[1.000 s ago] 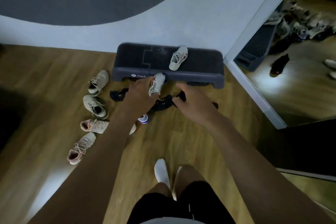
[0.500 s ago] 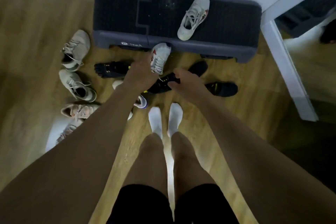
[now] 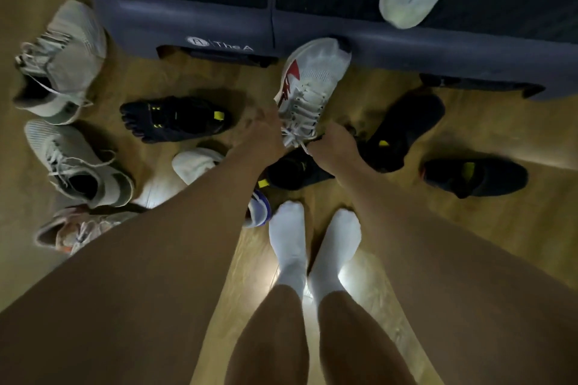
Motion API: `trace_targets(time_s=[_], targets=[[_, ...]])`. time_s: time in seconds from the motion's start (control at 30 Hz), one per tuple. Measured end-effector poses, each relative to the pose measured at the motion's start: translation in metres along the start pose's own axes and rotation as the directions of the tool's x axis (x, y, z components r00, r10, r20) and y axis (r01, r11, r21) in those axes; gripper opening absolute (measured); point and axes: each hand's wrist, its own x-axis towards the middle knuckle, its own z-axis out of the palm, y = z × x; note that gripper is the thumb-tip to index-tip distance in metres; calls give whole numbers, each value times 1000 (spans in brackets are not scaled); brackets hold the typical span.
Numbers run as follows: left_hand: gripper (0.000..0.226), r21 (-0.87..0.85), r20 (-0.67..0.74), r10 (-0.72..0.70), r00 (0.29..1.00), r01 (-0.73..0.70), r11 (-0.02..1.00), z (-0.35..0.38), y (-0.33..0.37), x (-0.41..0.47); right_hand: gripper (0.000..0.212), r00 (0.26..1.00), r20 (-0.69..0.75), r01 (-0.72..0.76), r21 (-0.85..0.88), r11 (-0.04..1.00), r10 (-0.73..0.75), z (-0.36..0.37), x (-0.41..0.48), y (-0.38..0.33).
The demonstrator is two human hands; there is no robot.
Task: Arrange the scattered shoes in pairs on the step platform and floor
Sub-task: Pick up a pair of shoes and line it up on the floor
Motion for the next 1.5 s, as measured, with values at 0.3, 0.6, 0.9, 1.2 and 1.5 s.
trace_targets(time_s=[0.3,0.6,0.9,1.2,1.5], targets=[[64,-298,-238,-76,968,2,955,30,0,44,25,992,-124,40,57,998,-32,36,58,3],[36,-256,-330,-66,942,-22,966,-32,9,-35,13,967,-229,107,-41,993,-113,-3,-18,-39],[24,-126,-411,8,912,-66,990,-172,51,-41,17,865,-331,306,-246,920,-377,-131,-29,-132],[26,-428,-403,-204,892,14,904,-232,78,61,30,899,-272,278,-253,927,-344,-179,76,-176],[46,-217,-681,-121,722,-41,975,-244,140,42,19,864,-294,405,-78,911,-409,-220,53,-152]])
